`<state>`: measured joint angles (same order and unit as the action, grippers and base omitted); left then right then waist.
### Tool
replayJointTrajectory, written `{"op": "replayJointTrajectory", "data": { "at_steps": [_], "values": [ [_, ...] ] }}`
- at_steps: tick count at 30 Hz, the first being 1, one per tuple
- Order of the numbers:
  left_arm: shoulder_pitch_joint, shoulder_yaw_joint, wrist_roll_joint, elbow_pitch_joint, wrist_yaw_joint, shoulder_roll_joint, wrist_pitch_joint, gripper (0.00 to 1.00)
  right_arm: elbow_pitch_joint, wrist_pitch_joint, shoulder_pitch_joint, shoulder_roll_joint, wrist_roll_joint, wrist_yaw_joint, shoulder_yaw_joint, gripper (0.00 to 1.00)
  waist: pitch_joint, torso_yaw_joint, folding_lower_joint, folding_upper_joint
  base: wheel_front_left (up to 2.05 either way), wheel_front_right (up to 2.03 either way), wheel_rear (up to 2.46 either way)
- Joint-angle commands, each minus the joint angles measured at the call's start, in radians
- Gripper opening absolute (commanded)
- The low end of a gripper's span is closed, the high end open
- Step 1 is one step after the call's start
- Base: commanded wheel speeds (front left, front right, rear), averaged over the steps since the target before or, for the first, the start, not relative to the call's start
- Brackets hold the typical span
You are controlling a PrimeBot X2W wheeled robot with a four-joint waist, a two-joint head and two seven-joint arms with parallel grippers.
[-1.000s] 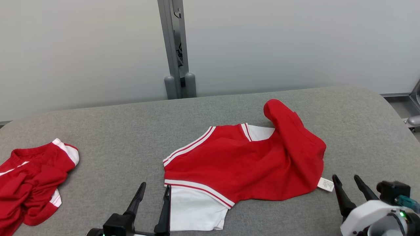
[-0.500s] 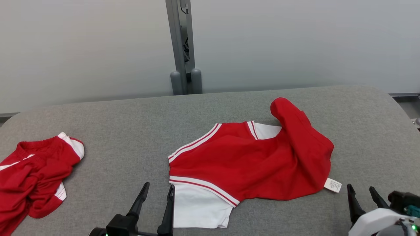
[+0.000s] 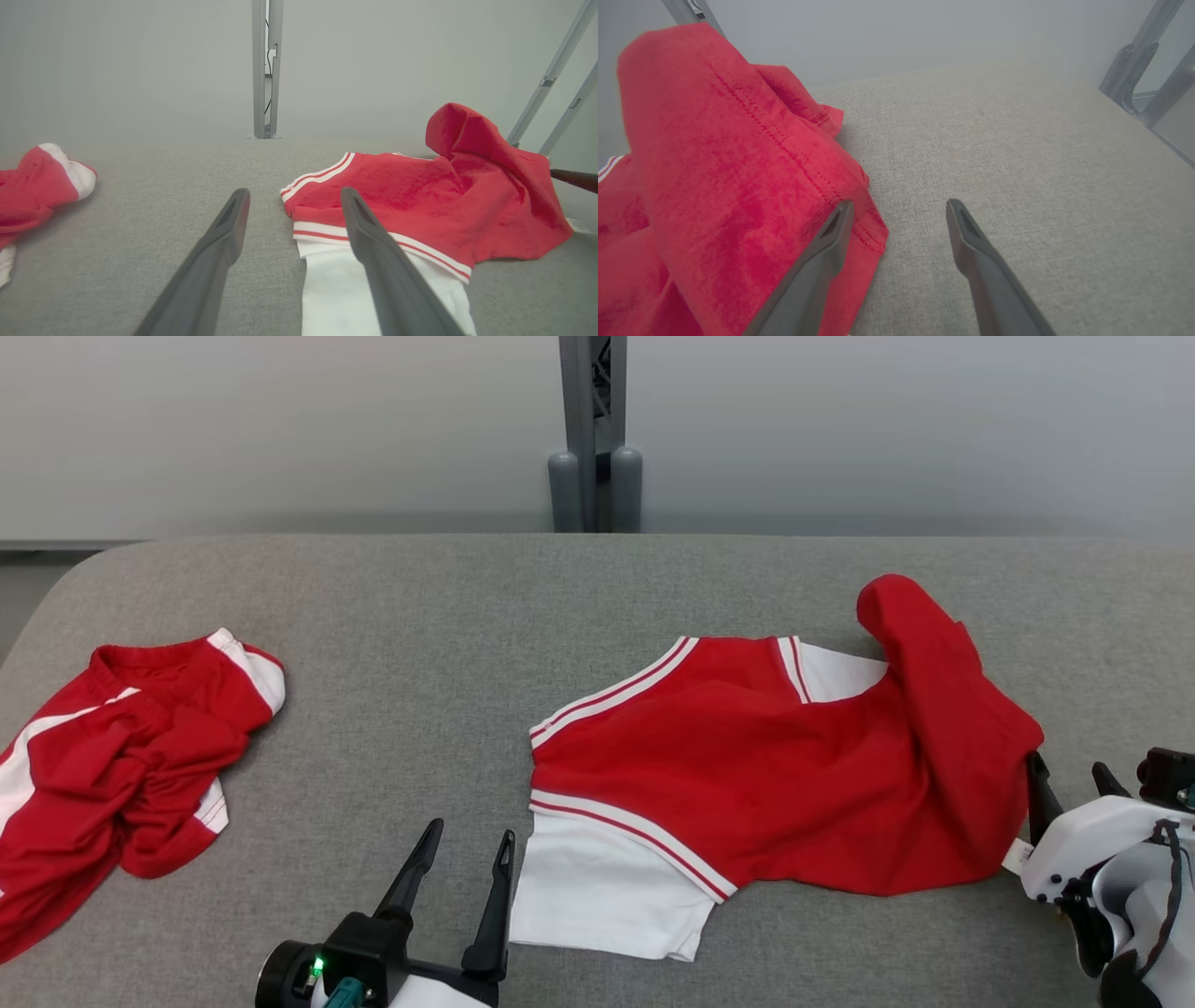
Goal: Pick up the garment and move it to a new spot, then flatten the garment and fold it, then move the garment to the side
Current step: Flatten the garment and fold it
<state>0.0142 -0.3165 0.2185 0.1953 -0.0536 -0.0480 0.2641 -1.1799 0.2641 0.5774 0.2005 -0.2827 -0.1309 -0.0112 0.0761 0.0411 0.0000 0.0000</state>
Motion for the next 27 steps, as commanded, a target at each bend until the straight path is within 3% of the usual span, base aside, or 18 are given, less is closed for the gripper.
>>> {"op": "replayJointTrajectory", "data": {
  "at_steps": [1, 12, 13, 15, 27],
  "values": [
    [-0.018, 0.000, -0.008, 0.001, 0.004, -0.005, 0.000, 1.00, -0.015, -0.001, 0.019, 0.006, 0.006, 0.000, -0.002, 1.00, 0.030, 0.027, 0.0000, 0.0000, 0.00, 0.00, 0.00],
    [-0.070, -0.002, -0.028, 0.004, 0.016, -0.004, 0.000, 1.00, -0.104, -0.078, 0.102, -0.003, 0.026, 0.000, -0.028, 1.00, 0.114, 0.072, 0.0000, 0.0000, 0.00, 0.00, 0.00],
    [-0.071, -0.003, -0.028, 0.004, 0.015, -0.004, 0.000, 1.00, -0.107, -0.085, 0.097, -0.007, 0.028, 0.000, -0.030, 0.57, 0.114, 0.073, 0.0000, 0.0000, 0.00, 0.00, 0.00],
    [-0.069, -0.002, -0.027, 0.006, 0.011, -0.005, 0.000, 1.00, -0.111, -0.085, 0.089, -0.018, 0.033, 0.000, -0.036, 0.00, 0.111, 0.072, 0.0000, 0.0000, 0.00, 0.00, 0.00],
    [-0.017, 0.004, 0.007, 0.003, -0.009, -0.005, 0.000, 1.00, -0.062, 0.004, 0.019, 0.007, 0.106, 0.000, -0.100, 0.00, 0.012, -0.015, 0.0000, 0.0000, 0.00, 0.00, 0.00]
  ]
}}
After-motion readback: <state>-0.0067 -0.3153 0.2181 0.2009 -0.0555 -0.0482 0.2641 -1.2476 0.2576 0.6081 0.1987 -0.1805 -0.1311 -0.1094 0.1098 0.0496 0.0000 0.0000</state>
